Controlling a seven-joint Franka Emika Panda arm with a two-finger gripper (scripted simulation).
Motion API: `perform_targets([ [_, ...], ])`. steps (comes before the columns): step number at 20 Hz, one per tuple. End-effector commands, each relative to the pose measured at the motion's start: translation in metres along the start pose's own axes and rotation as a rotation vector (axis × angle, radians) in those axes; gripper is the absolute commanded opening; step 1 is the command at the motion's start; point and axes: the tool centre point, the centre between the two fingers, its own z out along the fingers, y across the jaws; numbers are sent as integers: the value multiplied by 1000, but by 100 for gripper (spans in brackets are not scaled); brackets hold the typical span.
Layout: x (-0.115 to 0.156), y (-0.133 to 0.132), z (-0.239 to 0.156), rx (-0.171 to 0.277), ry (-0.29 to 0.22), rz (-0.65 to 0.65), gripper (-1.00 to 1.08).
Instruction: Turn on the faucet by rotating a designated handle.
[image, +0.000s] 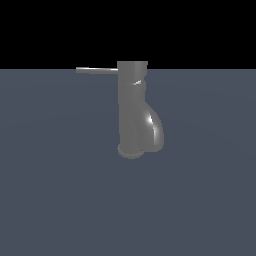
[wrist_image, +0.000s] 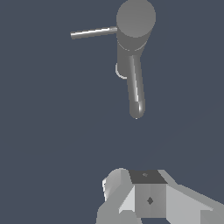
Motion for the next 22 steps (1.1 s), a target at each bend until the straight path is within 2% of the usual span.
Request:
perform_targets([
  [1,0,0,0,0,0,0,-100],
  [10,4,20,-7,4,24,26,-100],
  [22,17,17,-3,17,21,79,-100],
])
